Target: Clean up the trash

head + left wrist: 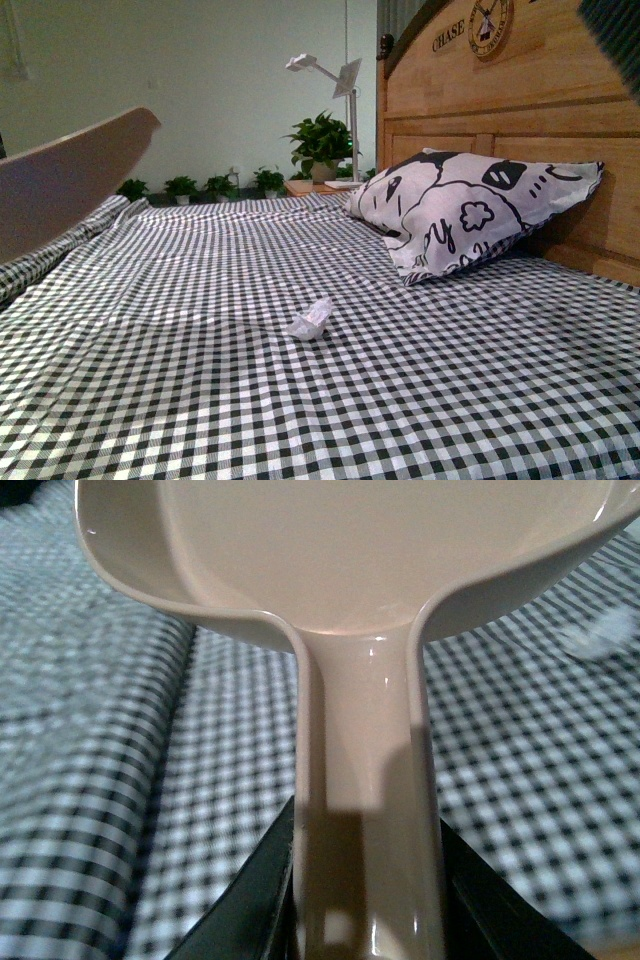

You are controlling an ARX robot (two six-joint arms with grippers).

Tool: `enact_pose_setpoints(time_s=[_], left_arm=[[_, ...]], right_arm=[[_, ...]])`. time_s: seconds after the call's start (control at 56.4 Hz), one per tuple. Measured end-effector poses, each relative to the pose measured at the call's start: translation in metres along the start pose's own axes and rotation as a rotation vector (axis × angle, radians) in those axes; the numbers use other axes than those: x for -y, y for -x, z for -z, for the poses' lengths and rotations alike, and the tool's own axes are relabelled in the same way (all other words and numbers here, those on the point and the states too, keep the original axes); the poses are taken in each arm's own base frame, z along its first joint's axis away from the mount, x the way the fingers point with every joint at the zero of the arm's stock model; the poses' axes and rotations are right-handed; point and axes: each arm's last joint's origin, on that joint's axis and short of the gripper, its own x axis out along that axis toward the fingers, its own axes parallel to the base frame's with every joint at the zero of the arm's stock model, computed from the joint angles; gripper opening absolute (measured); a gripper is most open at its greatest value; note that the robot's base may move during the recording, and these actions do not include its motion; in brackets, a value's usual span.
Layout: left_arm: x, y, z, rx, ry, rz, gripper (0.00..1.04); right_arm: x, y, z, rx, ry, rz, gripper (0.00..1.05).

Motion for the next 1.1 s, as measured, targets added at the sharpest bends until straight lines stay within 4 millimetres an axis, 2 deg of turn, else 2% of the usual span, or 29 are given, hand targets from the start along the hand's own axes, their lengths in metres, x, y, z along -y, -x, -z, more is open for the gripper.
enact_pose_setpoints(time_s=[0.195, 0.319, 0.532, 0.638, 0.763, 0.904, 1.1], left_arm=[[-0.033, -0.024, -0.003, -0.066, -0.043, 0.079, 0.28], [-0.064, -0.050, -0.012, -0.107, -0.145, 0.127, 0.28], [-0.087, -0.087, -0.019, -0.152, -0.251, 0.154, 0.28], [-0.085, -0.104, -0.025, -0.151, -0.294, 0.182, 0.28], [-0.067, -0.134, -0.029, -0.162, -0.368, 0.272, 0.28], [-0.048, -0.162, -0.020, -0.232, -0.436, 0.356, 0.28], [-0.044, -0.183, -0.012, -0.272, -0.452, 0.405, 0.28]], right_arm=[[0.000, 0.000, 0.000, 0.000, 0.000, 0.000, 0.21], [0.000, 0.000, 0.000, 0.000, 0.000, 0.000, 0.21], [0.000, 0.000, 0.000, 0.000, 0.000, 0.000, 0.21], [0.000, 0.000, 0.000, 0.000, 0.000, 0.000, 0.21], [0.000, 0.000, 0.000, 0.000, 0.000, 0.000, 0.21], [0.000, 0.000, 0.000, 0.000, 0.000, 0.000, 0.21], [0.000, 0.000, 0.000, 0.000, 0.000, 0.000, 0.21]])
